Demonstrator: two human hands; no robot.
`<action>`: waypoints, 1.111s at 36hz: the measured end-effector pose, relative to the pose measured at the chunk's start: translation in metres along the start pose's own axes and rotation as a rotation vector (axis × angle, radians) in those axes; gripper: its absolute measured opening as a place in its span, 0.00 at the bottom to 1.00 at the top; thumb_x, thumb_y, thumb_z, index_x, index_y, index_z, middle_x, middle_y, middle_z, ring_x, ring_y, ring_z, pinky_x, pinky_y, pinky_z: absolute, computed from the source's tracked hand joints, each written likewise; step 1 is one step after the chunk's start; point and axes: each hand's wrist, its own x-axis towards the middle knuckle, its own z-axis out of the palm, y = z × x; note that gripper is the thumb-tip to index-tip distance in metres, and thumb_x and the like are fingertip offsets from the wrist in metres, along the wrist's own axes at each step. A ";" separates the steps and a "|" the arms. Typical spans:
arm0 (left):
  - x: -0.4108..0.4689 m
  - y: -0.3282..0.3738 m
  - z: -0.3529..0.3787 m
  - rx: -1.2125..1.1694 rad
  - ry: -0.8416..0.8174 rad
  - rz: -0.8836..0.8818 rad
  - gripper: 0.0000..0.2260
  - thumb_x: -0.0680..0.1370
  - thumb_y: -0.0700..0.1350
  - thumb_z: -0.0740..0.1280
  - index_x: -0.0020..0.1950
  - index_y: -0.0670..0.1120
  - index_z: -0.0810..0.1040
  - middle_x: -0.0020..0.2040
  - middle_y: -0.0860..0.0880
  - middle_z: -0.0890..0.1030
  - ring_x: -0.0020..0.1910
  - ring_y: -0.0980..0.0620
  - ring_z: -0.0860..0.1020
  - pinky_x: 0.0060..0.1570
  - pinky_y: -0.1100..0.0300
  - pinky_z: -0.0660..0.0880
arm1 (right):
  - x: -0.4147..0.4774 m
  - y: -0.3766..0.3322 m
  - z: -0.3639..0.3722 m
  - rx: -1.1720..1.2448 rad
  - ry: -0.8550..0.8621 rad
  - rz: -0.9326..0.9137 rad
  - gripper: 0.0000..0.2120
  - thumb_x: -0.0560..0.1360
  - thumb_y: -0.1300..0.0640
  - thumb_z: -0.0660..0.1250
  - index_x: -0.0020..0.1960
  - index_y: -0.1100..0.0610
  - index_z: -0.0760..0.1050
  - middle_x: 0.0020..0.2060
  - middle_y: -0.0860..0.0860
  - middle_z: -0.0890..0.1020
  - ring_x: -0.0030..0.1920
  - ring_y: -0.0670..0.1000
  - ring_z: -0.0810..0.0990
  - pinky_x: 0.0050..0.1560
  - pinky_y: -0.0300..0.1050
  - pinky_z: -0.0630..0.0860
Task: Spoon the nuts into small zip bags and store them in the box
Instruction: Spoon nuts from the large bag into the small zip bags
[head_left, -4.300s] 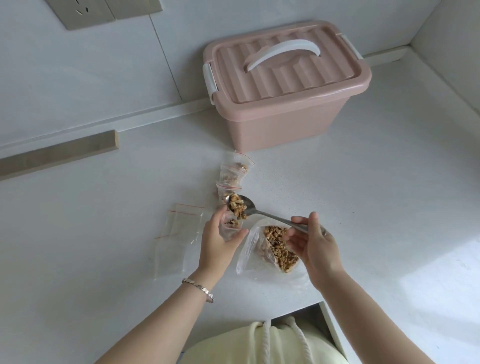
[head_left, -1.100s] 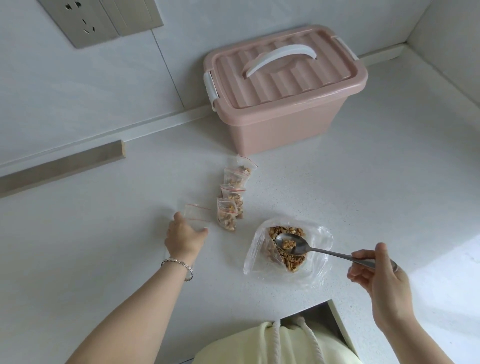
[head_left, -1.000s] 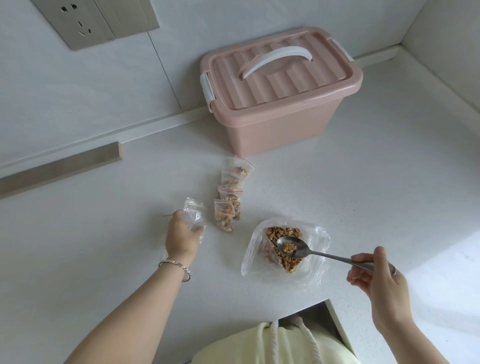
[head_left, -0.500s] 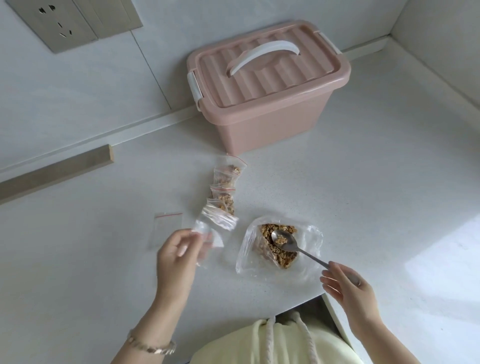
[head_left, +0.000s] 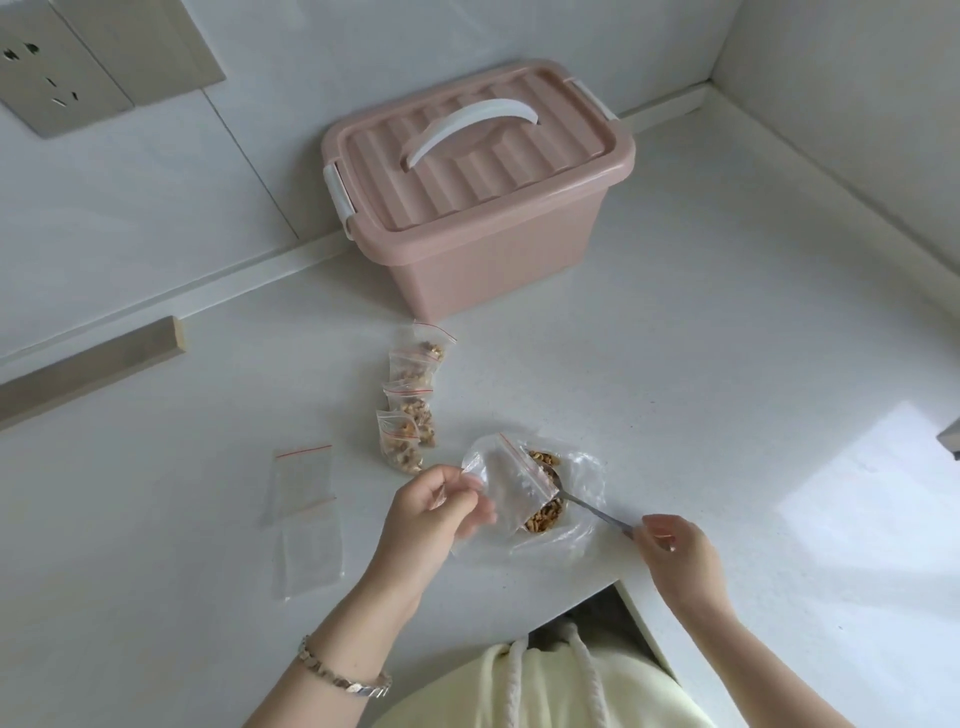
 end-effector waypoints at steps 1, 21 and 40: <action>-0.001 0.000 0.001 0.001 -0.013 -0.001 0.08 0.76 0.31 0.61 0.41 0.40 0.76 0.32 0.49 0.80 0.33 0.54 0.81 0.34 0.70 0.75 | -0.001 -0.001 0.000 -0.060 0.030 -0.013 0.12 0.74 0.57 0.66 0.56 0.59 0.77 0.53 0.55 0.78 0.56 0.55 0.73 0.53 0.45 0.69; -0.013 0.004 0.009 0.618 0.278 0.610 0.11 0.72 0.42 0.69 0.49 0.54 0.70 0.46 0.61 0.72 0.49 0.60 0.71 0.51 0.77 0.63 | -0.067 -0.107 -0.012 0.423 -0.247 -0.293 0.07 0.73 0.62 0.69 0.38 0.53 0.81 0.31 0.48 0.83 0.32 0.41 0.79 0.34 0.34 0.75; -0.022 0.016 0.021 0.120 -0.137 0.082 0.07 0.75 0.46 0.67 0.38 0.47 0.80 0.37 0.50 0.83 0.43 0.53 0.81 0.47 0.60 0.77 | -0.085 -0.108 -0.007 0.353 -0.217 -0.554 0.07 0.71 0.51 0.68 0.44 0.39 0.80 0.43 0.39 0.82 0.44 0.42 0.81 0.45 0.32 0.75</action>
